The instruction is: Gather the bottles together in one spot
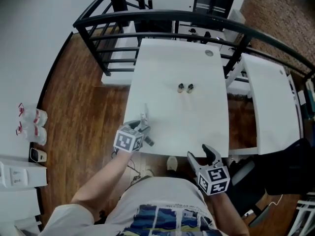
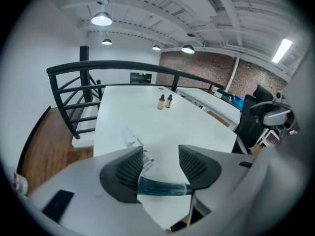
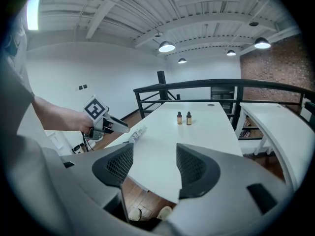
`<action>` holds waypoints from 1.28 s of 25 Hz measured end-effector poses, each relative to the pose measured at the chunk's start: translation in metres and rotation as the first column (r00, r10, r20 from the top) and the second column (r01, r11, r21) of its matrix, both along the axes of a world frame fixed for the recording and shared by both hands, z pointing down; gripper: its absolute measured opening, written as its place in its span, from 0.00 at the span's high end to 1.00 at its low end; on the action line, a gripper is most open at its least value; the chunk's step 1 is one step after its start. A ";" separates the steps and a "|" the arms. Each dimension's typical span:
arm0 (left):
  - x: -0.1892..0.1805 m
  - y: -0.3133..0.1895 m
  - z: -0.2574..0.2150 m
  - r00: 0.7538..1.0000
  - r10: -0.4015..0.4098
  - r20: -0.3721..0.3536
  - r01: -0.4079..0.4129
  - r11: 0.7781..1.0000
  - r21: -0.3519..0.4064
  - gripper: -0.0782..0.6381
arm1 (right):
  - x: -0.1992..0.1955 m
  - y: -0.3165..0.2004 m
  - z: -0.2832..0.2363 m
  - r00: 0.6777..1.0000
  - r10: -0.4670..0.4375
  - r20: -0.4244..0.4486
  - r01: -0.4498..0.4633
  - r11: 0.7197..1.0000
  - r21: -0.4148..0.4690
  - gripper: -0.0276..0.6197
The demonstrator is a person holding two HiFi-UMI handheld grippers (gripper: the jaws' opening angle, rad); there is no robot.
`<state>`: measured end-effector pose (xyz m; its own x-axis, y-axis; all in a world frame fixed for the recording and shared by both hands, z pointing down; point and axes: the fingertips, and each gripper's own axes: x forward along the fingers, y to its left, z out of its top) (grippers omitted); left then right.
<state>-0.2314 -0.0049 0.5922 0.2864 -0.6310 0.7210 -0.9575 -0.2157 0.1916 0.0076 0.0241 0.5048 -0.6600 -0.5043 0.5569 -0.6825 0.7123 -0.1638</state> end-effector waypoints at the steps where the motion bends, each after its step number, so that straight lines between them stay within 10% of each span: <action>1: -0.004 -0.009 0.009 1.000 -0.009 0.016 0.010 1.000 -0.030 0.57 | 0.000 -0.007 0.001 1.000 -0.007 0.003 0.007 1.000 -0.002 0.49; 10: -0.035 -0.062 0.075 0.993 -0.048 0.112 0.076 0.962 -0.262 0.47 | 0.010 -0.060 0.008 0.998 -0.058 0.017 0.059 0.998 -0.018 0.50; 25: -0.007 -0.076 0.081 0.979 0.070 0.192 -0.012 0.958 -0.288 0.63 | 0.040 -0.104 0.025 0.994 -0.097 0.043 0.099 0.994 -0.045 0.50; 32: 0.065 -0.103 -0.002 0.976 0.023 -0.217 -0.022 1.000 0.007 0.63 | 0.021 -0.115 0.020 0.984 -0.105 0.142 0.116 0.991 -0.071 0.49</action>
